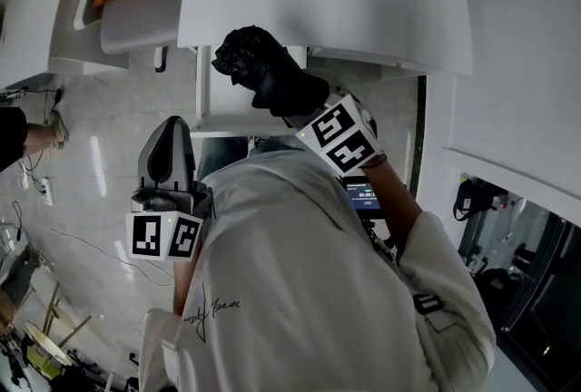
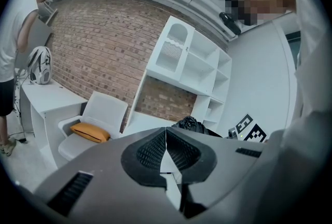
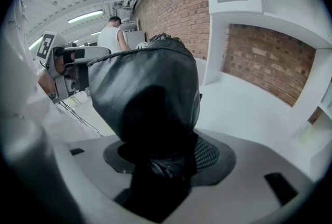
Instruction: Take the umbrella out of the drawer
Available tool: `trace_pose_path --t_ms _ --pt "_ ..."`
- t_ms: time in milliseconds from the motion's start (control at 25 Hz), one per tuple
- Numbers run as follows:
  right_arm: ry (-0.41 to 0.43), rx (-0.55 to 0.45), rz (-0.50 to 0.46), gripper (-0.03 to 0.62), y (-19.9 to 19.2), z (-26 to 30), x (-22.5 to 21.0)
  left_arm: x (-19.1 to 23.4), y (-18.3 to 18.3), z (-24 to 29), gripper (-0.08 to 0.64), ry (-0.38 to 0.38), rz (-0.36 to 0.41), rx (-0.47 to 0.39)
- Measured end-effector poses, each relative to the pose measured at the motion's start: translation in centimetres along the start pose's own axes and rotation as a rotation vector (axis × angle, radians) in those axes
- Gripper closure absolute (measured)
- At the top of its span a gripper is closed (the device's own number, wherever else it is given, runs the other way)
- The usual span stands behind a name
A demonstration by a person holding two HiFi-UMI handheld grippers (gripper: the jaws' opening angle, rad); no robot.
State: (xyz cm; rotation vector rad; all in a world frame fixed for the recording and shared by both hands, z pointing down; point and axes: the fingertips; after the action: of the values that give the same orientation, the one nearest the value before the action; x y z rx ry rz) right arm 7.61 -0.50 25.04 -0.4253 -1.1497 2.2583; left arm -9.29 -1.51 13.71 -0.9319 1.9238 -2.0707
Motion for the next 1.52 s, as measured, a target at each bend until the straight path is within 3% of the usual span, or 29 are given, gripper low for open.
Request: trace_pose_path --t_ms 600,1520 --pt "-0.083 -0.187 0.166 0.344 0.6 -4.0 -1.7 -1.4 0.1 0.6 0.543 -0.041 0.014 0.021" --pt "-0.161 -0.277 0.251 0.344 0.0 -9.3 -1.8 -3.0 -0.7 1.1 0.543 -0.098 0.006 0.039"
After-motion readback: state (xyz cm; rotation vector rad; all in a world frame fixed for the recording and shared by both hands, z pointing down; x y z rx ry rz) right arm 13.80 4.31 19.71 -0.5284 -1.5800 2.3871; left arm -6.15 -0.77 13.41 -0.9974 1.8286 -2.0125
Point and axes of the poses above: the fingertips, and each gripper's own axes: z forward along the fingers, x to its left, y out of its top, and after that the axes turned 12 degrees about -x, right-handed
